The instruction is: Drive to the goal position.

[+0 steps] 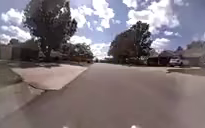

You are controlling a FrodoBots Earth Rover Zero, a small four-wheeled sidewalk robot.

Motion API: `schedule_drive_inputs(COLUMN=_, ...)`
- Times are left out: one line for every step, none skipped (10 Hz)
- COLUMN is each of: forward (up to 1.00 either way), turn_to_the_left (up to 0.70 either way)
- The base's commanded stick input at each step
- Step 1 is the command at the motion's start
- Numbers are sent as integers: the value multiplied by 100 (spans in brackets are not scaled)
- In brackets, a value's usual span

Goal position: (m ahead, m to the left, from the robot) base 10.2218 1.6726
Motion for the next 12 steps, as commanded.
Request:
schedule_drive_inputs(forward=85, turn_to_the_left=0)
schedule_drive_inputs(forward=85, turn_to_the_left=0)
schedule_drive_inputs(forward=85, turn_to_the_left=0)
schedule_drive_inputs(forward=85, turn_to_the_left=0)
schedule_drive_inputs(forward=85, turn_to_the_left=0)
schedule_drive_inputs(forward=85, turn_to_the_left=0)
schedule_drive_inputs(forward=85, turn_to_the_left=0)
schedule_drive_inputs(forward=85, turn_to_the_left=0)
schedule_drive_inputs(forward=85, turn_to_the_left=0)
schedule_drive_inputs(forward=85, turn_to_the_left=0)
schedule_drive_inputs(forward=85, turn_to_the_left=0)
schedule_drive_inputs(forward=85, turn_to_the_left=0)
